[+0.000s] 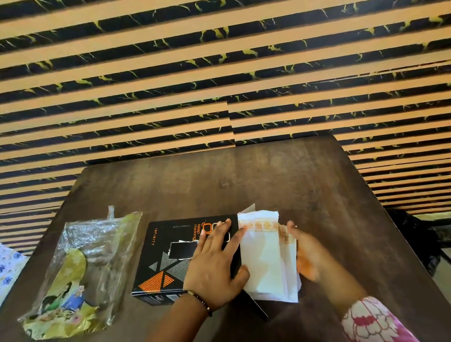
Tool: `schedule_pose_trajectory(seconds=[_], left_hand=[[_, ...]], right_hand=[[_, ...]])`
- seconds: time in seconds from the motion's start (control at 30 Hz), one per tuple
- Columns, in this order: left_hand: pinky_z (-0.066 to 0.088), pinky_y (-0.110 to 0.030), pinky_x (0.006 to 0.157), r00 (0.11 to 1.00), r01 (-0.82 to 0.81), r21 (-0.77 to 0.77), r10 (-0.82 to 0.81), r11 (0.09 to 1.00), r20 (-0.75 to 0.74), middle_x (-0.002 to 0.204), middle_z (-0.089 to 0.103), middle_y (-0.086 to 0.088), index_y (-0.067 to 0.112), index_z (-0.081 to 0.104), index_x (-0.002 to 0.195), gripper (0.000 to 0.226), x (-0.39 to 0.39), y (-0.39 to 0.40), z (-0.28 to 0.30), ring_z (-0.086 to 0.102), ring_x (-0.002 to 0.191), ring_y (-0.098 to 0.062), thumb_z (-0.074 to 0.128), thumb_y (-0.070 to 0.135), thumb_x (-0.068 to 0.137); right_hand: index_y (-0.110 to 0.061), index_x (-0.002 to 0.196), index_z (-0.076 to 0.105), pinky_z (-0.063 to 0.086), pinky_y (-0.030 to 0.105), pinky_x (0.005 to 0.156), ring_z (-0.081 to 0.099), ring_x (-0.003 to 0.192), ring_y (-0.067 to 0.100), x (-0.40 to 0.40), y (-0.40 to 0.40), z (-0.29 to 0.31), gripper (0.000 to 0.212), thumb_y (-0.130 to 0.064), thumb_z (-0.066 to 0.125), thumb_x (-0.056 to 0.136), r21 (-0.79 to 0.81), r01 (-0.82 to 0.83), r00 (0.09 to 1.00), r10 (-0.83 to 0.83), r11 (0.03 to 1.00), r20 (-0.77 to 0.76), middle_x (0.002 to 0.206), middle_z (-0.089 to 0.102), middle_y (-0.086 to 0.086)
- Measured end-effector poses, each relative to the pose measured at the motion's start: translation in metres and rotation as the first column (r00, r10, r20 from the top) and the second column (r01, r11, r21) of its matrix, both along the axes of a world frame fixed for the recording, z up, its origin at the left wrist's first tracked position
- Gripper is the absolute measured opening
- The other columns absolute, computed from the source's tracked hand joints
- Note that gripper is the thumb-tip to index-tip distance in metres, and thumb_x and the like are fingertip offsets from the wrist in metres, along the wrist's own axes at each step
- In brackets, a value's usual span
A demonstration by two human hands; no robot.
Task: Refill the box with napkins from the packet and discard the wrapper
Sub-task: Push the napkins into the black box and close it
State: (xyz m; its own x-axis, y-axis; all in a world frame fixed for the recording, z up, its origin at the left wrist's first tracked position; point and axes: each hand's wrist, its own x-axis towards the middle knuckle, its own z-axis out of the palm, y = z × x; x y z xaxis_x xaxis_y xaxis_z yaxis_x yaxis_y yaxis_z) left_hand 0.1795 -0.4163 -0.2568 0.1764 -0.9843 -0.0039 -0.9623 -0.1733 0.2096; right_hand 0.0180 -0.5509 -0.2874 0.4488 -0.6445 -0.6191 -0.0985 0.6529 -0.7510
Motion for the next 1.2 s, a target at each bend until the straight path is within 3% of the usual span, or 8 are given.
schedule_pose_trajectory(seconds=[0.1,0.23,0.6,0.7,0.8,0.87,1.07,1.2], left_hand=[[-0.01,-0.037,0.114,1.0,0.004,0.0,-0.004,1.0,-0.008,0.157,0.003,0.0,0.04,0.004,0.143,0.073,0.0,0.002,0.0,-0.002,0.144,-0.017,0.029,0.055,0.076],[-0.01,-0.037,0.115,1.0,0.004,0.005,-0.004,1.0,-0.001,0.157,0.001,0.001,0.04,0.002,0.143,0.074,0.0,0.002,0.002,-0.004,0.144,-0.016,0.027,0.055,0.075],[-0.014,-0.033,0.111,1.0,0.012,-0.005,-0.012,1.0,-0.017,0.157,0.001,0.002,0.041,0.002,0.143,0.073,-0.001,0.003,0.004,-0.002,0.144,-0.016,0.028,0.055,0.076],[-0.015,-0.033,0.112,1.0,0.011,-0.009,-0.011,1.0,-0.026,0.157,0.0,0.002,0.04,0.002,0.143,0.073,-0.001,0.004,0.004,-0.003,0.144,-0.015,0.029,0.055,0.077],[-0.016,-0.032,0.111,1.0,0.006,-0.022,-0.007,1.0,-0.023,0.157,0.001,0.003,0.039,0.002,0.143,0.072,0.0,0.004,0.002,-0.004,0.144,-0.014,0.03,0.054,0.078],[-0.017,-0.031,0.11,1.0,0.003,-0.02,-0.003,1.0,-0.019,0.157,0.001,0.002,0.04,0.001,0.143,0.072,0.001,0.003,0.001,-0.004,0.144,-0.015,0.029,0.054,0.078],[-0.015,-0.032,0.111,1.0,0.004,-0.008,-0.004,1.0,-0.007,0.157,0.002,0.001,0.039,0.002,0.143,0.072,0.0,0.001,0.001,-0.003,0.144,-0.016,0.027,0.055,0.077],[-0.013,-0.033,0.111,1.0,-0.003,-0.023,0.002,1.0,-0.013,0.157,0.003,0.0,0.037,0.006,0.144,0.072,-0.001,0.001,0.002,-0.001,0.144,-0.017,0.028,0.054,0.077]], right_hand=[[-0.011,0.108,0.068,0.048,0.041,0.084,0.064,0.102,0.03,-0.001,-0.006,0.007,0.071,-0.062,0.021,0.091,0.188,-0.014,0.982,-0.021,0.982,0.186,0.103,0.073,0.015],[-0.01,0.112,0.067,0.046,0.046,0.092,0.059,0.112,0.036,0.008,-0.004,0.002,0.089,-0.077,0.018,0.08,0.28,0.005,0.982,-0.058,0.96,0.18,0.116,0.067,0.021],[-0.011,0.095,0.069,0.051,0.041,0.083,0.066,0.091,0.032,0.038,0.002,-0.005,0.072,-0.064,0.021,0.09,0.231,0.008,1.0,-0.001,0.973,-0.03,0.091,0.073,0.016],[-0.014,0.082,0.069,0.052,0.042,0.086,0.066,0.087,0.032,0.021,0.003,-0.009,0.05,-0.053,0.038,0.092,-0.063,0.115,0.96,-0.127,0.991,-0.249,0.085,0.071,0.014],[-0.02,0.087,0.064,0.055,0.047,0.087,0.066,0.087,0.026,-0.002,0.006,-0.009,0.014,-0.023,0.051,0.091,-0.513,0.166,0.891,-0.351,0.843,-0.289,0.095,0.071,0.009],[-0.019,0.097,0.065,0.057,0.045,0.084,0.068,0.085,0.021,-0.007,0.012,-0.003,0.016,-0.01,0.054,0.089,-0.64,0.077,0.898,-0.332,0.765,-0.288,0.095,0.071,0.003],[-0.021,0.1,0.055,0.059,0.031,0.069,0.066,0.086,0.02,0.002,0.032,0.015,0.011,-0.026,0.048,0.094,-0.293,-0.271,0.908,0.142,0.917,-0.394,0.098,0.063,0.001],[-0.015,0.093,0.061,0.047,0.024,0.055,0.056,0.07,0.017,0.002,0.026,0.023,0.018,-0.031,0.053,0.091,-0.106,-0.194,0.952,0.161,0.975,-0.262,0.09,0.063,0.006]])
